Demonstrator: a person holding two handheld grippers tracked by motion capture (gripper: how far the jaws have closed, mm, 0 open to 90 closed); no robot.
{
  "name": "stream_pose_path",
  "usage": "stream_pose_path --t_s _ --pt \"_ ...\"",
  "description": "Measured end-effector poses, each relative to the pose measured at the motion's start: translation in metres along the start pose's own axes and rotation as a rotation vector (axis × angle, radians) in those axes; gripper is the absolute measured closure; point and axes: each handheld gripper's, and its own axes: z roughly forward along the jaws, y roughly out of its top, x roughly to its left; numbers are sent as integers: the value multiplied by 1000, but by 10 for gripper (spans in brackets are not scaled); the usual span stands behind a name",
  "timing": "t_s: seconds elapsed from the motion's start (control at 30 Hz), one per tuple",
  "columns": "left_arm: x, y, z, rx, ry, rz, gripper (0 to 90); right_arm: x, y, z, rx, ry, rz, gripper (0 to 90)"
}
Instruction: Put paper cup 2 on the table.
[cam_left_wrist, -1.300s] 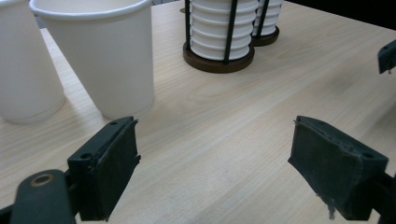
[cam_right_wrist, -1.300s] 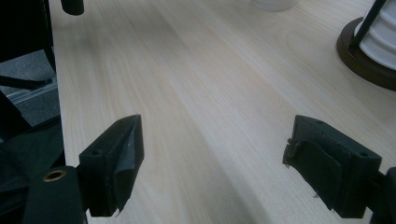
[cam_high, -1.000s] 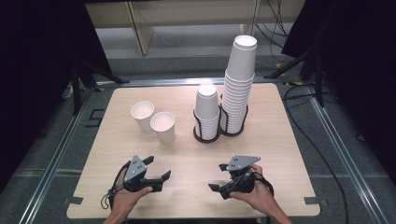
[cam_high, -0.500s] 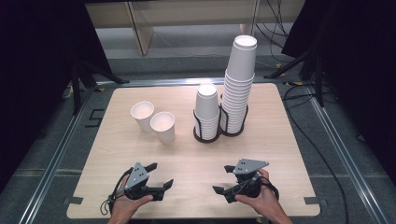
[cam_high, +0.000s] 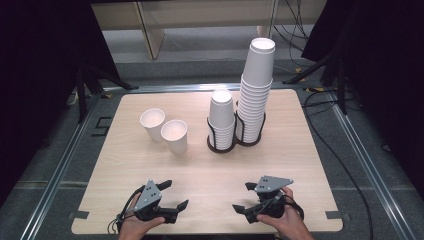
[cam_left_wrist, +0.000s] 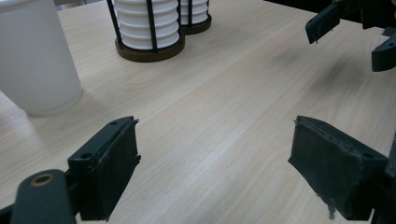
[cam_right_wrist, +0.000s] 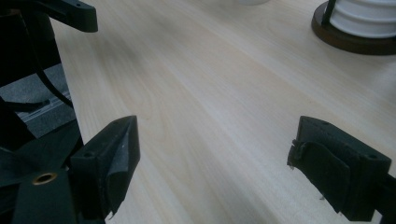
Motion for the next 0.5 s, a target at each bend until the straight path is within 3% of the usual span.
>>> stream_pose_path --t_s 0.1,0.23,0.27,0.3,0.37,0.5 --pt "-4 0 0 -2 -23 7 145 1 -3 -1 6 -1 -7 157" --pt "-9 -1 -2 9 -21 20 145 3 -7 -2 24 0 -1 157" --pt "-10 -1 -1 -2 -35 20 145 4 -8 -2 32 -3 18 157" --pt "-11 -1 -2 17 -33 25 145 4 -8 -2 31 -3 -1 157" --pt "-11 -1 0 6 -37 62 145 5 -10 -2 44 -2 12 157" --pt "-12 -2 2 10 -44 57 145 5 -11 -1 57 -3 -3 157"
